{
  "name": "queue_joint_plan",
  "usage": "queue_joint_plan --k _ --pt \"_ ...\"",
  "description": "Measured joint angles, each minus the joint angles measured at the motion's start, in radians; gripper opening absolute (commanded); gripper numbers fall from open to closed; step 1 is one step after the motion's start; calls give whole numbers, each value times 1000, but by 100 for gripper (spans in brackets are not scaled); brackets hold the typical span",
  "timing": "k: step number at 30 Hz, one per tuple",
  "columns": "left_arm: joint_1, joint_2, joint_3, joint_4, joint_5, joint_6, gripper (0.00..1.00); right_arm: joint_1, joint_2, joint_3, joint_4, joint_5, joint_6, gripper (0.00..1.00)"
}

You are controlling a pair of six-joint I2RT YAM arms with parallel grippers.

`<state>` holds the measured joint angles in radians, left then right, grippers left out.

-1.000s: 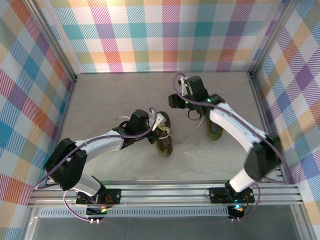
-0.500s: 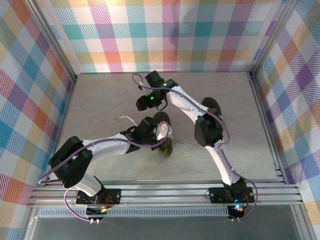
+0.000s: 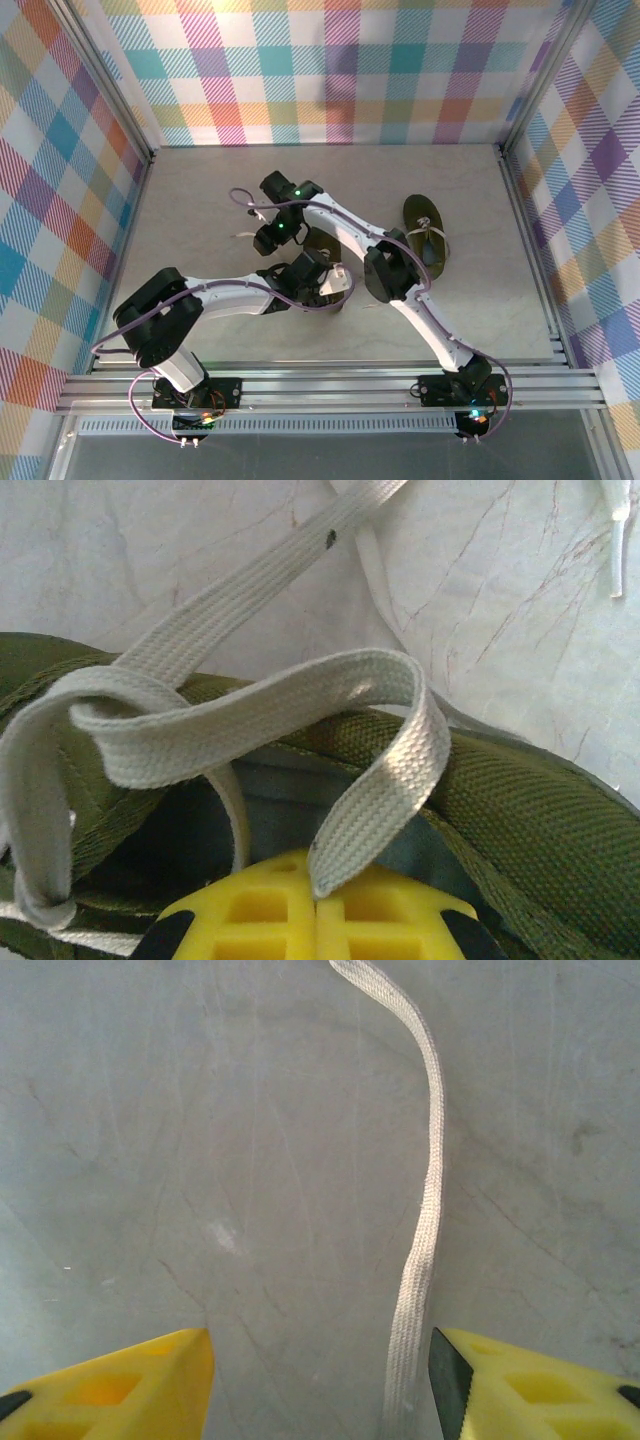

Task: Tie the shoes

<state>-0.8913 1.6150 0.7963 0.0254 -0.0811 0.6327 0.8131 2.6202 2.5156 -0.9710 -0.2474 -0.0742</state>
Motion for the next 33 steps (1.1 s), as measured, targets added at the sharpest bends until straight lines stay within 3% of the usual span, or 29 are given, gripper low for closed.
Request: queue_joint_plan --k 13,17,24,33 --pt "-11 20 23 -24 -30 20 0 37 63 29 -2 215 -111 56" --pt "-12 21 24 -26 -34 20 0 50 71 40 -10 269 -154 40" --pt "-12 20 24 -25 -34 19 0 73 76 48 -21 274 -190 1" --pt "18 -53 20 -16 -54 -100 0 40 -21 10 -22 135 -46 0"
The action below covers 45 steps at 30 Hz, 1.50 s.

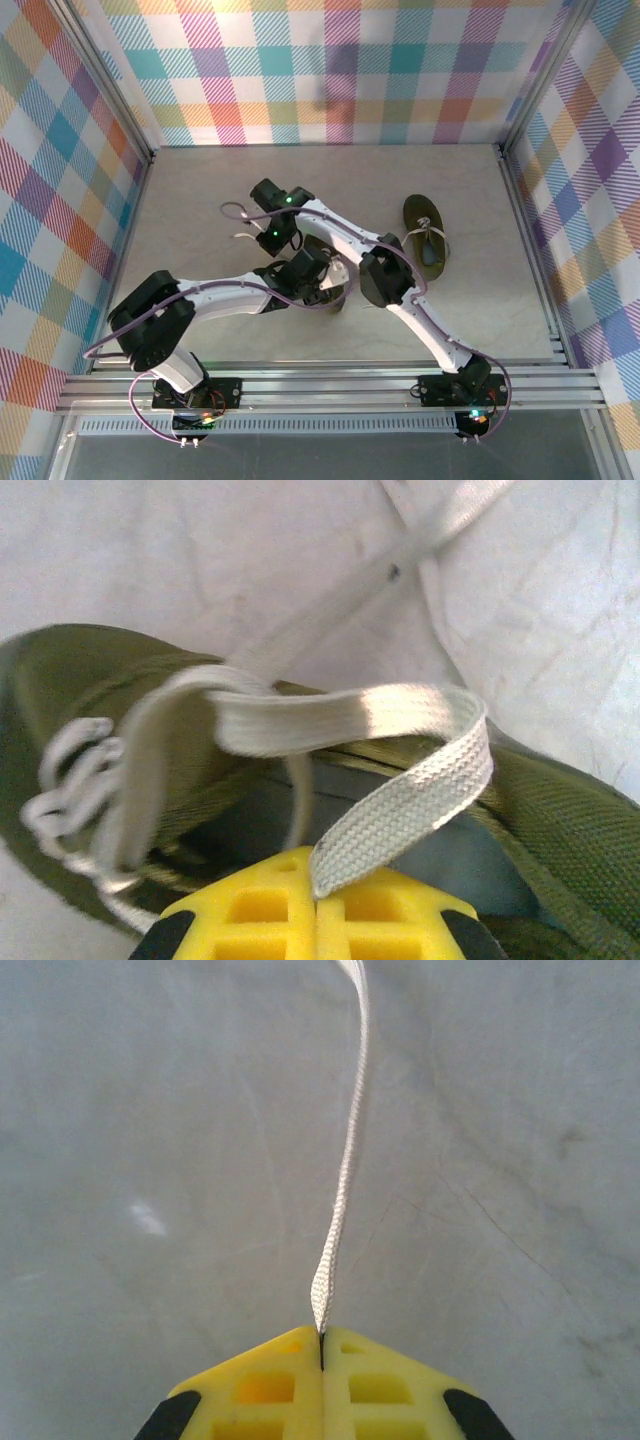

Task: Tie the shoes

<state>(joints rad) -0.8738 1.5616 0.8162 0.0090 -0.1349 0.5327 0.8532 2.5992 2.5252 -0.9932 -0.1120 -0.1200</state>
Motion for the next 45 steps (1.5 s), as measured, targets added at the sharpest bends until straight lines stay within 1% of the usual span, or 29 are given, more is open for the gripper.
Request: queue_joint_plan --k 6,9,14,20,26,29,33,37,40,45 --pt "55 -71 0 63 3 -148 0 -46 -202 -51 39 -126 136 0" --pt "75 -75 0 90 14 -206 0 -69 -260 -57 61 -167 198 0" --pt "99 -78 0 111 39 -277 0 -101 -278 -74 85 -228 295 0" --pt "118 -77 6 103 47 -350 0 -133 -285 -146 107 -293 388 0" --pt "139 -41 80 71 47 -440 0 -157 -333 -222 164 -354 465 0" --pt "142 -40 88 69 47 -479 0 -175 -383 -274 201 -351 509 0" --pt "158 -27 90 57 48 -530 0 -209 -480 -400 277 -343 578 0" --pt "172 -18 90 42 51 -574 0 -249 -547 -500 324 -316 613 0" --pt "182 -17 90 41 62 -601 0 -272 -589 -568 336 -243 614 0" --pt "212 -17 90 39 76 -634 0 -269 -654 -686 338 -84 603 0"
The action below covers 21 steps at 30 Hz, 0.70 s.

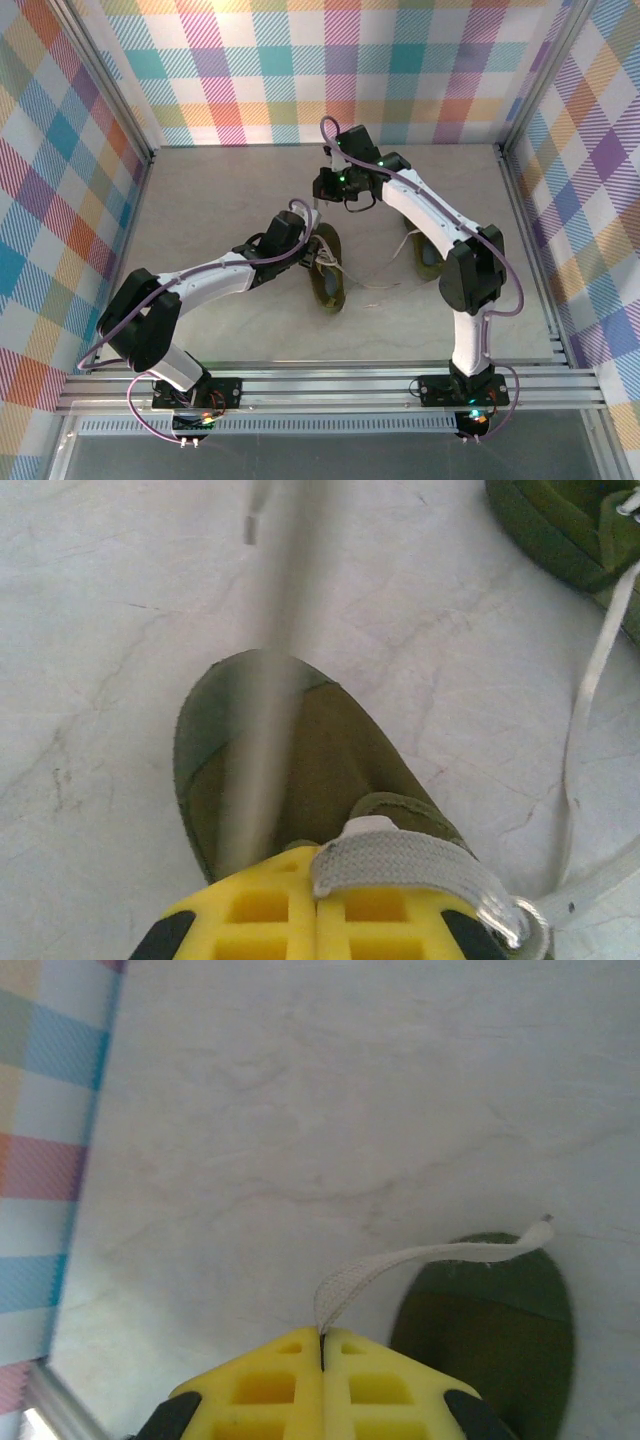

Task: Tie the shoes

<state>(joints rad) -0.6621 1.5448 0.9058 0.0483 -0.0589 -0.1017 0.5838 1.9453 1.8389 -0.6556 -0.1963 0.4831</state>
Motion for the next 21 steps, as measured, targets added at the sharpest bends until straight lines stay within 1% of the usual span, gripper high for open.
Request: queue_joint_plan --k 9,15,18,19,20,21 --pt "27 0 -24 -1 25 -23 0 0 -51 -153 -39 261 -43 0" --pt "42 0 -27 0 44 -42 0 6 -70 -233 -76 385 -68 0" --pt "50 0 -27 1 53 -47 0 6 -71 -266 -101 416 -80 1" --pt "52 0 -27 1 56 -48 0 6 -71 -275 -111 417 -81 3" --pt "53 0 -27 2 60 -48 0 6 -71 -288 -121 415 -84 9" --pt "54 0 -27 3 67 -49 0 6 -72 -302 -123 411 -87 22"
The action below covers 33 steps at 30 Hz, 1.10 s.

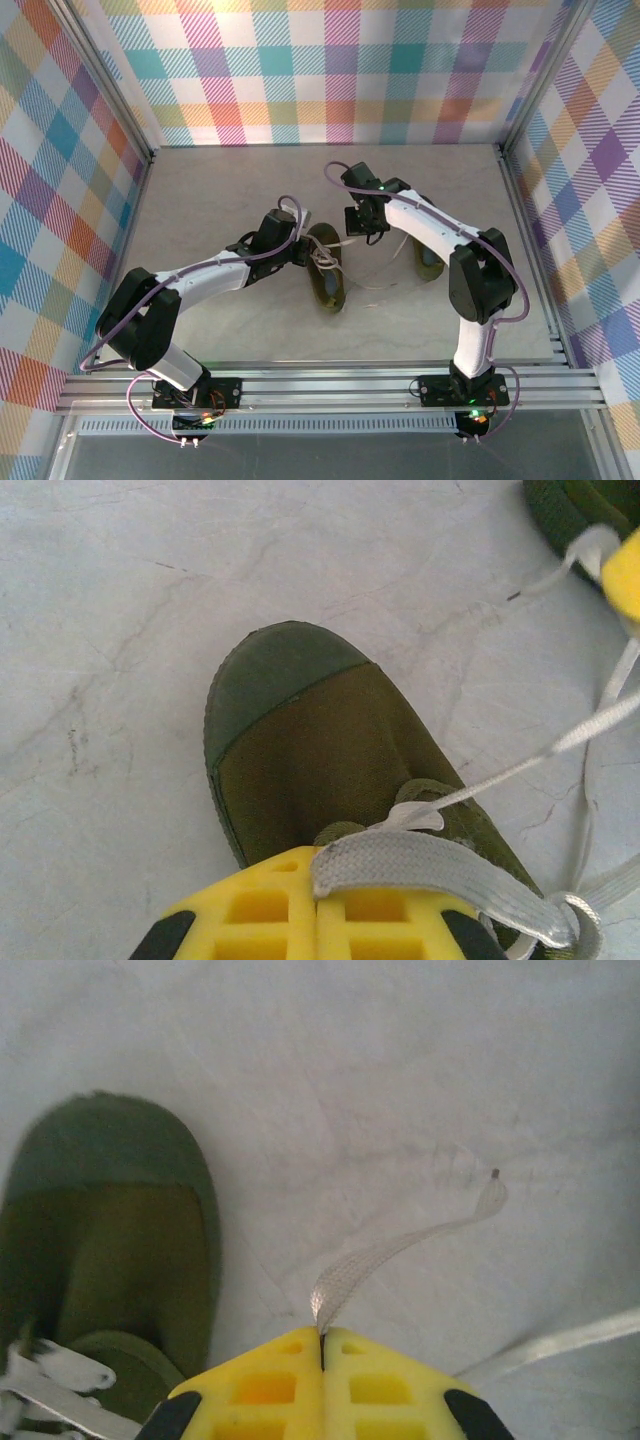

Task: Tie the shoes

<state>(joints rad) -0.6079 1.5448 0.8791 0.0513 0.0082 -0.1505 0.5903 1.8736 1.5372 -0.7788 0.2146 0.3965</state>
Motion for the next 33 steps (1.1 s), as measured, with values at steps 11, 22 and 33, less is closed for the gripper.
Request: queue_joint_plan --k 11,22,33 --pt "2 4 0 0 32 -4 0 -46 -84 -163 89 36 -350 56" --pt "21 29 31 -44 51 -18 0 -141 -68 -211 108 -185 -834 83" --pt "37 36 34 -53 69 -22 0 -164 87 -151 58 -275 -959 84"
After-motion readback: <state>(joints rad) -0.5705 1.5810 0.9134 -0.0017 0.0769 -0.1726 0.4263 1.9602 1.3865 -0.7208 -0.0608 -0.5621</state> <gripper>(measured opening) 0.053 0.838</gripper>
